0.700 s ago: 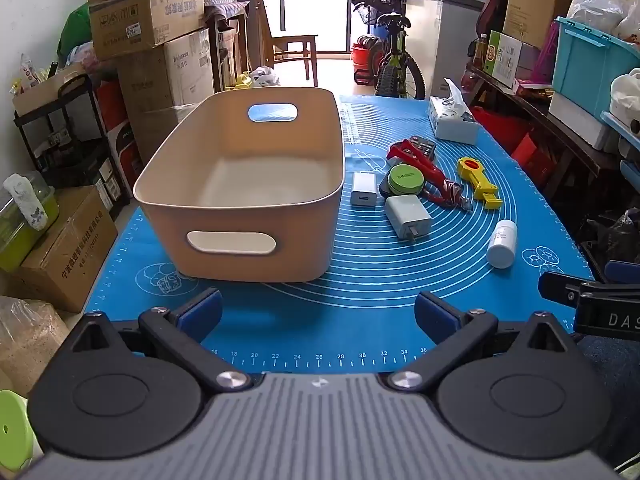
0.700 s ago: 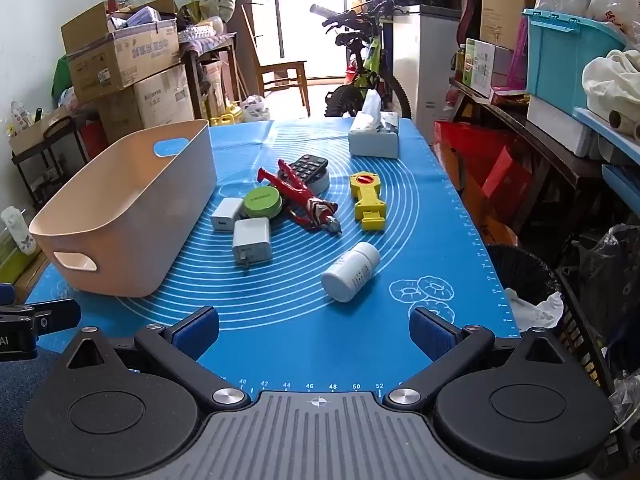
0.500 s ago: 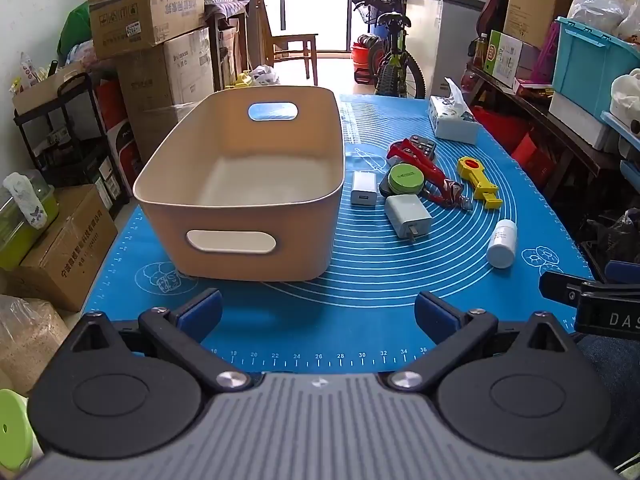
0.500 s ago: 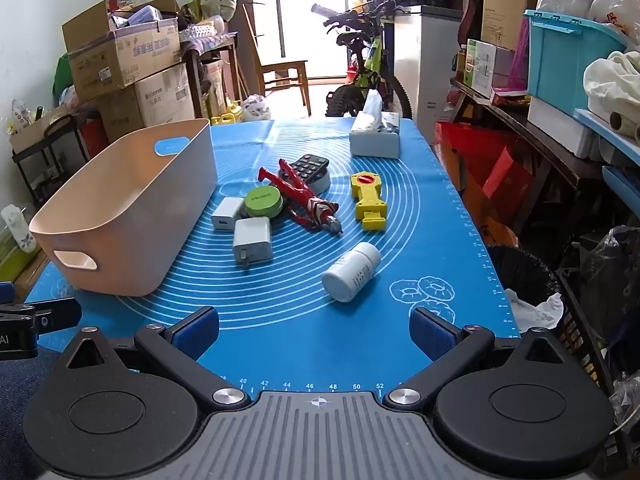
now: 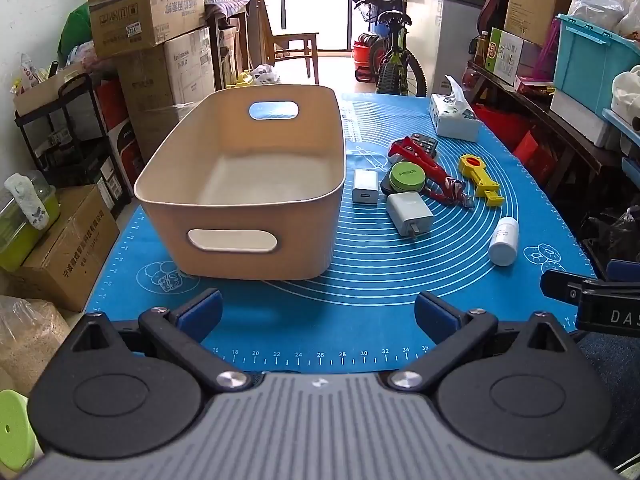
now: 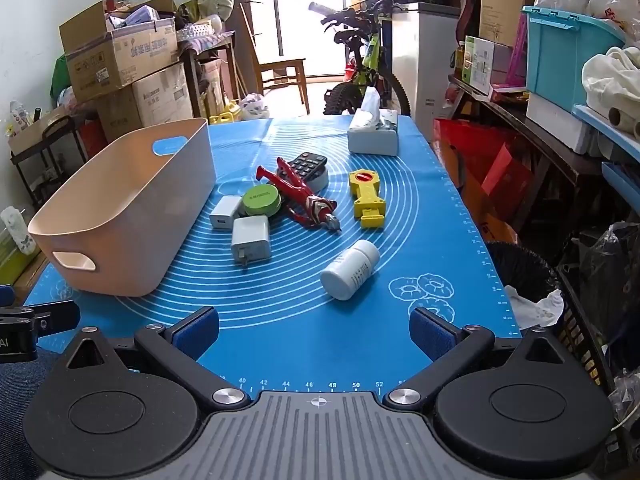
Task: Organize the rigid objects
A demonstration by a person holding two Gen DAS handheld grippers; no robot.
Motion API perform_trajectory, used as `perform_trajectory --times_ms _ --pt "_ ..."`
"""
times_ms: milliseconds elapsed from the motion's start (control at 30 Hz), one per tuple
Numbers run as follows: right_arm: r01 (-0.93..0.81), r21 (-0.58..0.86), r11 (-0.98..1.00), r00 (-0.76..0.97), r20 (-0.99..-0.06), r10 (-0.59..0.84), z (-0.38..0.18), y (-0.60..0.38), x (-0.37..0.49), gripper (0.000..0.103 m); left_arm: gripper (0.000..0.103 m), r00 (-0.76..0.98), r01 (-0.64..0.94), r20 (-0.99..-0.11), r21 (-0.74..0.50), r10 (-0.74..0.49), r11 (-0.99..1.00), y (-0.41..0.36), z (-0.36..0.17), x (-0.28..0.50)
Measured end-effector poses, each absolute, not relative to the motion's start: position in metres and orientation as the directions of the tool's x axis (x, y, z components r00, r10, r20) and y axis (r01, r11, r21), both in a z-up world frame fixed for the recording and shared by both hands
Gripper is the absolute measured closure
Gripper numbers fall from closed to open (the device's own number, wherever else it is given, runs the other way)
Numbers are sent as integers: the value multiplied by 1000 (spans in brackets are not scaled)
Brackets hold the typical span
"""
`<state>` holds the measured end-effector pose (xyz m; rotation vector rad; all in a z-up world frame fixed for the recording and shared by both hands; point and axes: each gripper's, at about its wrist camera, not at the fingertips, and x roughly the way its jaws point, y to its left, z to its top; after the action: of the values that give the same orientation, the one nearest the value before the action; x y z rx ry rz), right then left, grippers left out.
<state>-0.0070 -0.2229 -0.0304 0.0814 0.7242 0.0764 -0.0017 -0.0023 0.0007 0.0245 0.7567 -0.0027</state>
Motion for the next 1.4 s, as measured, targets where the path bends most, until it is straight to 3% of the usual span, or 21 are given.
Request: perform_trajectory --times_ms 1400 --pt "-44 100 994 742 -663 99 -32 -222 -6 3 2 723 11 -690 24 9 1000 1 -1 0"
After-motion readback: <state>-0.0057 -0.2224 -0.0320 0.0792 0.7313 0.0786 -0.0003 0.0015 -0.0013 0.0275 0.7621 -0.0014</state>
